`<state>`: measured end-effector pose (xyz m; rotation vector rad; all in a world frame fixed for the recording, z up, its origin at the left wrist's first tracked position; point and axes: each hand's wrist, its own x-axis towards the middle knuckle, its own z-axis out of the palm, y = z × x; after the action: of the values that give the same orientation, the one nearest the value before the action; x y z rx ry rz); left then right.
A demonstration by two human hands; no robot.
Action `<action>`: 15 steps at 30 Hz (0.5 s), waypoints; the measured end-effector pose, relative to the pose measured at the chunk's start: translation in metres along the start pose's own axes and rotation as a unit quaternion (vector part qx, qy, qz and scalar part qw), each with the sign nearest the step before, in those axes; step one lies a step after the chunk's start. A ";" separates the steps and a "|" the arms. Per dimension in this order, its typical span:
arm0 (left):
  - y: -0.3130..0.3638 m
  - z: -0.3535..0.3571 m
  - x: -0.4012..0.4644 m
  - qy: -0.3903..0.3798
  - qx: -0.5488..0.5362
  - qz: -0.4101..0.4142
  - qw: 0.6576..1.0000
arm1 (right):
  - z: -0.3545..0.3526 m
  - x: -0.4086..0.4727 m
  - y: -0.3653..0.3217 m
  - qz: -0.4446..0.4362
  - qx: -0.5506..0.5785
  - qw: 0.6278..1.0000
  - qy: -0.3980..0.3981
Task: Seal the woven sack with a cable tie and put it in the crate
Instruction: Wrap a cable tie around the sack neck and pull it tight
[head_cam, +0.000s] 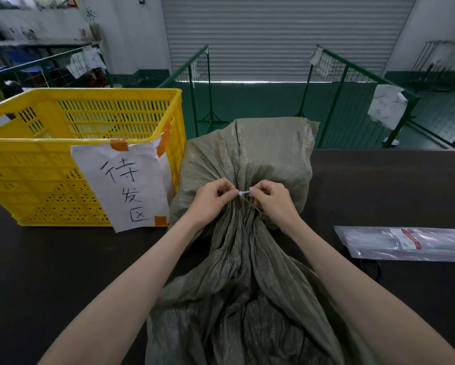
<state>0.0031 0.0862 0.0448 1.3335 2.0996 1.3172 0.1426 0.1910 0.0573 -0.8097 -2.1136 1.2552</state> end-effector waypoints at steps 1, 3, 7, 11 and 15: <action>0.000 -0.001 -0.001 -0.005 0.011 0.006 1.000 | 0.000 0.000 -0.001 -0.001 -0.011 1.000 -0.003; 0.000 -0.003 -0.003 -0.015 0.027 0.017 0.999 | 0.001 0.002 -0.001 0.003 -0.013 1.000 -0.007; 0.000 -0.003 -0.005 -0.012 0.113 0.066 0.991 | 0.001 0.003 -0.002 -0.001 -0.012 1.000 -0.011; 0.004 0.002 -0.007 -0.003 0.193 0.104 0.976 | 0.003 0.003 -0.003 -0.023 -0.039 0.999 0.001; 0.004 0.004 -0.006 0.016 0.250 0.127 0.960 | 0.006 0.000 -0.001 -0.043 -0.064 0.995 0.060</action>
<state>0.0108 0.0834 0.0446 1.8430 2.4524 0.9224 0.1381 0.1878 0.0558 -0.8188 -2.1247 1.0087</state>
